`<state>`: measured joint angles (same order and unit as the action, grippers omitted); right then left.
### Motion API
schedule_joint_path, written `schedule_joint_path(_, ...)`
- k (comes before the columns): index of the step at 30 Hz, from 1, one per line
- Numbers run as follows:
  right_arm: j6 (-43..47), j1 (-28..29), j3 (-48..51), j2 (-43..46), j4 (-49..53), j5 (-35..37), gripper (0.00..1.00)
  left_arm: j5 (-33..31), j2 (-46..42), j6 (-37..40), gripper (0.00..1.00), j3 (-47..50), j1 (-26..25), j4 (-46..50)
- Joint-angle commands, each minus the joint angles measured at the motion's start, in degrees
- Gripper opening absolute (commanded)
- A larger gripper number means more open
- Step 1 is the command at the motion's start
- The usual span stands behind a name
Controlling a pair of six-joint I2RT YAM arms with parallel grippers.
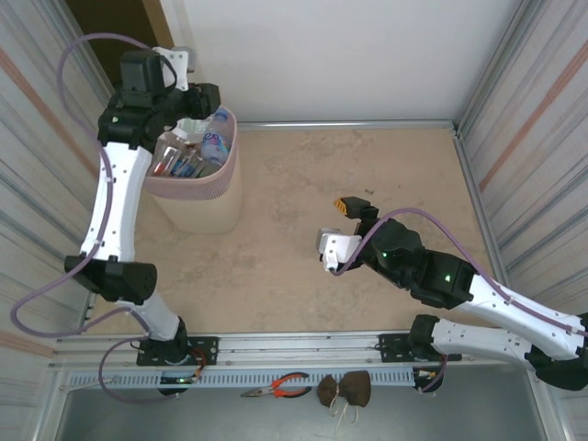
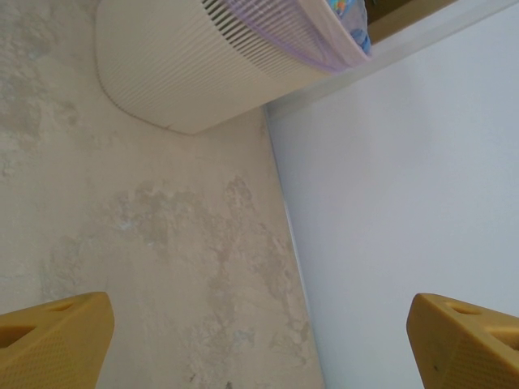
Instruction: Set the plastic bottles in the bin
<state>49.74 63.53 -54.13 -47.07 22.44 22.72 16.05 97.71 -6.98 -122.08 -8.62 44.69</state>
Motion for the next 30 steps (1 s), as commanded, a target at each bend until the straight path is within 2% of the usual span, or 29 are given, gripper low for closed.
schedule_joint_path(1, -0.7, 0.6, -1.9, 0.1, 0.0, 0.9, 0.92, 5.0, 4.9, 0.8, 0.35, -1.4, 0.2, 5.4)
schedule_joint_path(6, -2.1, 0.8, -1.8, 0.6, 1.0, 1.4, 0.92, 5.9, 3.8, 0.0, 0.19, 7.0, 0.2, 3.7)
schedule_joint_path(13, -2.2, 1.1, -1.5, 0.8, 1.0, 2.2, 0.92, 5.9, -0.7, -1.0, 0.14, 19.2, 0.3, -1.1)
schedule_joint_path(17, -2.5, 1.1, -2.1, 0.5, 0.6, 3.3, 0.93, 5.7, -2.0, -1.0, 0.16, 17.5, 0.5, -1.4)
schedule_joint_path(21, -4.8, 0.4, -2.6, 0.2, 0.6, 5.5, 0.93, 5.7, -3.8, -1.2, 0.23, 14.6, 0.5, -1.4)
schedule_joint_path(30, -18.1, -6.0, -3.4, 1.8, 2.0, 5.2, 0.94, 5.4, -13.1, -2.4, 0.31, 17.7, 0.5, -1.2)
